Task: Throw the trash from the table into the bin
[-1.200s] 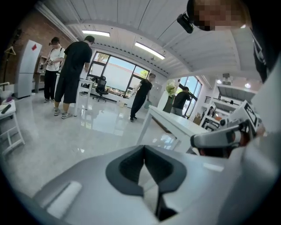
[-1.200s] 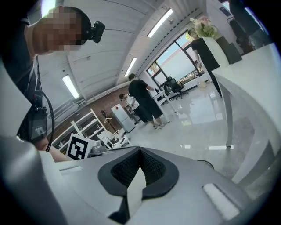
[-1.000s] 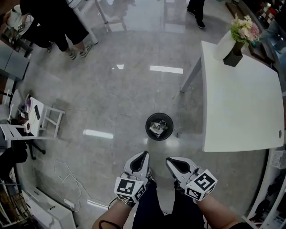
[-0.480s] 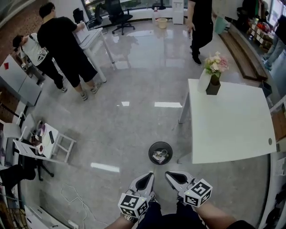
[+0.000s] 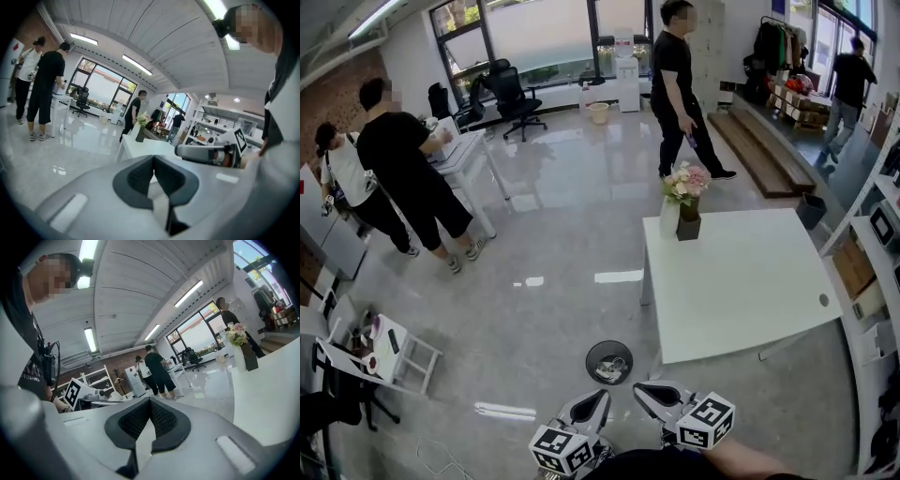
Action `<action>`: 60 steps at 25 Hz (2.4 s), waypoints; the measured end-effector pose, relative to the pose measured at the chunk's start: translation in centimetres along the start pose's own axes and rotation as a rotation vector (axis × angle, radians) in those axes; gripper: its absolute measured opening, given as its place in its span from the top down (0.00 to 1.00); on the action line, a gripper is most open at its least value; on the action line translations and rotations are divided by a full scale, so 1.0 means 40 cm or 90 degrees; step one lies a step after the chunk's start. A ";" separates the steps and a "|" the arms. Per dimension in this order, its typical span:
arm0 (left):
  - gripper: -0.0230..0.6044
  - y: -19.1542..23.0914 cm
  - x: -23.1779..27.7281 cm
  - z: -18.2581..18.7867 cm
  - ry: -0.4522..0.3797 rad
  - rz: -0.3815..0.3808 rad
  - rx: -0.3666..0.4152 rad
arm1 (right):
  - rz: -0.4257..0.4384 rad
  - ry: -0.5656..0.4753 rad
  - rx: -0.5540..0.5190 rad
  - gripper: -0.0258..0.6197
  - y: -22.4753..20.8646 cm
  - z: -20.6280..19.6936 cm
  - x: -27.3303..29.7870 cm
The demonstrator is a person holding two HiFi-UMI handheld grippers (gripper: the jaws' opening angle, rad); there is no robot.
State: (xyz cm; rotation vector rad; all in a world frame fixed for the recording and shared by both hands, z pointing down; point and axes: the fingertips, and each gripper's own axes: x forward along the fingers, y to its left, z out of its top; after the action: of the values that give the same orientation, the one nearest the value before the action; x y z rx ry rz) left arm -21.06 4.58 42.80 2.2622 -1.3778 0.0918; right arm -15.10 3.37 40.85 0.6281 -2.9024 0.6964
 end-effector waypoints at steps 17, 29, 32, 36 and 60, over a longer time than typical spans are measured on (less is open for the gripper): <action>0.95 -0.102 0.055 0.081 -0.013 -0.087 0.060 | -0.061 -0.042 -0.018 0.96 -0.005 0.050 -0.103; 0.95 -0.072 0.058 0.071 -0.017 -0.073 0.043 | -0.051 -0.032 -0.019 0.96 -0.005 0.033 -0.088; 0.95 -0.071 0.053 0.072 -0.015 -0.072 0.045 | -0.047 -0.028 -0.020 0.96 0.001 0.034 -0.082; 0.95 -0.064 0.050 0.066 -0.016 -0.068 0.042 | -0.043 -0.026 -0.018 0.96 0.004 0.024 -0.082; 0.95 -0.089 0.018 0.060 -0.015 -0.065 0.039 | -0.028 -0.025 -0.016 0.96 0.037 0.023 -0.088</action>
State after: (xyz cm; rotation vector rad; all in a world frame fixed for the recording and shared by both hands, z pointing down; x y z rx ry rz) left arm -18.12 4.28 39.59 2.3869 -1.2846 0.0746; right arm -12.48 5.46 38.77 0.7079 -2.9181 0.6497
